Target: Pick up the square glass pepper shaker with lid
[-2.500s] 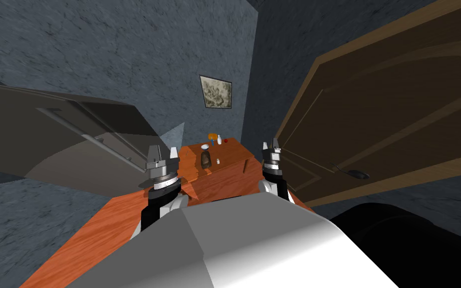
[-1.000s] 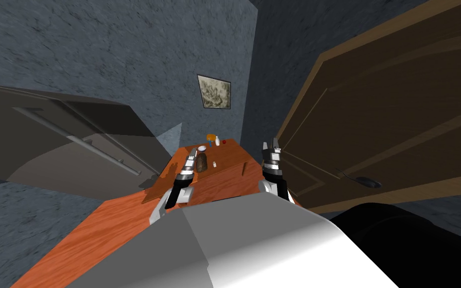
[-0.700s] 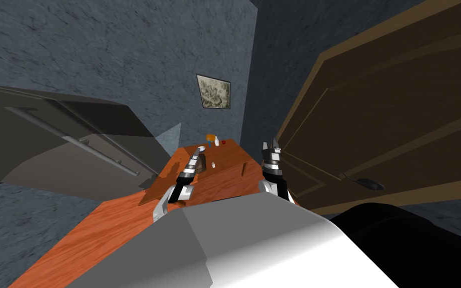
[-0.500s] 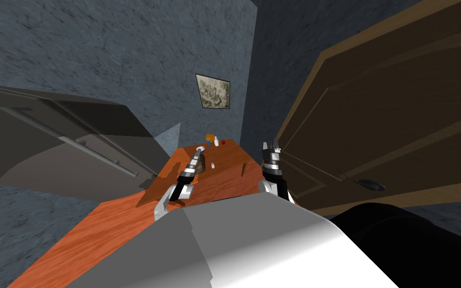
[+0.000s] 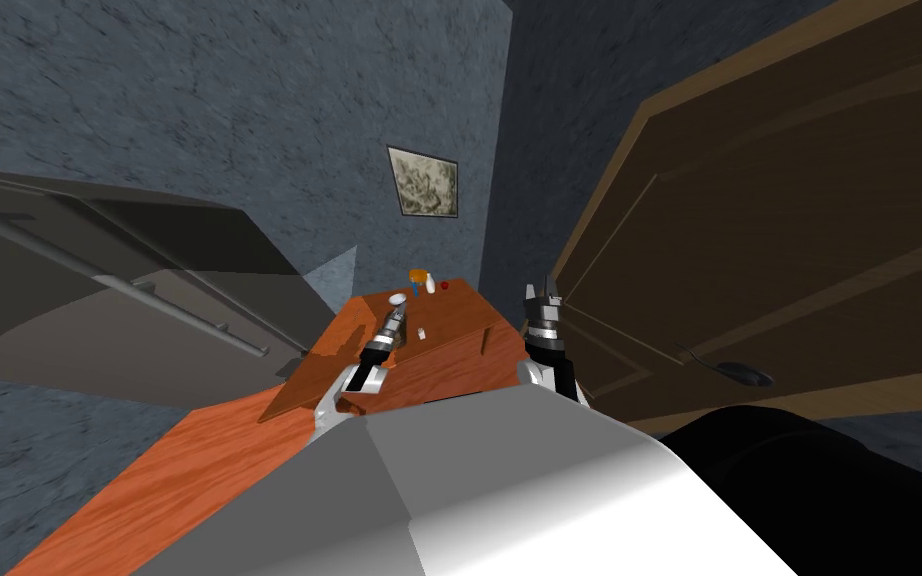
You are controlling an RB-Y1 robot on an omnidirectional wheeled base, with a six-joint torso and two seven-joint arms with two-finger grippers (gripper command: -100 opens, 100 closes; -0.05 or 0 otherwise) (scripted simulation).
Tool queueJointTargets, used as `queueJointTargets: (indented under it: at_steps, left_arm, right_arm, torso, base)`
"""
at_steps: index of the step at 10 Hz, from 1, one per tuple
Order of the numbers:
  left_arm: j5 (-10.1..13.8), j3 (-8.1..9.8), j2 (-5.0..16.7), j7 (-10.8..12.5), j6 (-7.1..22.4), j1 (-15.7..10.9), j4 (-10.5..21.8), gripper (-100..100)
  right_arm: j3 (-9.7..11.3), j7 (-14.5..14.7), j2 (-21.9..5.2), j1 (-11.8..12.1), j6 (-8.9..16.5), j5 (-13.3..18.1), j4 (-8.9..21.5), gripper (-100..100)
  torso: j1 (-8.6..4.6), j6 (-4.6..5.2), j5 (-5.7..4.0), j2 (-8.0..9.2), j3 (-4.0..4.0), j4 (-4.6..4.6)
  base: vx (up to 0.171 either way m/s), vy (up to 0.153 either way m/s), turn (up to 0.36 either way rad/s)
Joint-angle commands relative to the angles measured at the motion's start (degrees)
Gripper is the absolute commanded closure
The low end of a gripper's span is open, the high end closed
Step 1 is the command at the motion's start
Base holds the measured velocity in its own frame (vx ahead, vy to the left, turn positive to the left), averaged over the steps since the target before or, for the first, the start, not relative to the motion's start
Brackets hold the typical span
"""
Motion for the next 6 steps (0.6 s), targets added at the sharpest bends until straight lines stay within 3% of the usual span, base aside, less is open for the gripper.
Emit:
queueJointTargets:
  at_steps: [1,4,6]
  left_arm:
    - [-1.1,-0.08,0.4,-0.9,1.5,-1.3,2.9,-100]
    - [-1.9,0.03,1.0,-1.6,2.7,-2.3,6.2,-100]
    - [-3.5,0.38,2.1,-2.8,5.0,-4.3,10.5,-100]
  right_arm:
    - [0.0,0.0,0.0,0.0,0.0,0.0,0.0,0]
    - [0.0,0.0,0.0,0.0,0.0,0.0,0.0,0]
    - [0.0,0.0,0.0,0.0,0.0,0.0,0.0,0]
  torso:
    - [0.0,0.0,0.0,0.0,0.0,0.0]
    - [0.03,0.0,0.0,-0.02,-0.01,0.0]
    - [0.02,0.01,0.01,-0.01,0.0,0.0]
  base:
    - [0.03,-0.065,-0.017]
    - [0.038,-0.054,-0.014]
    - [0.047,-0.077,-0.039]
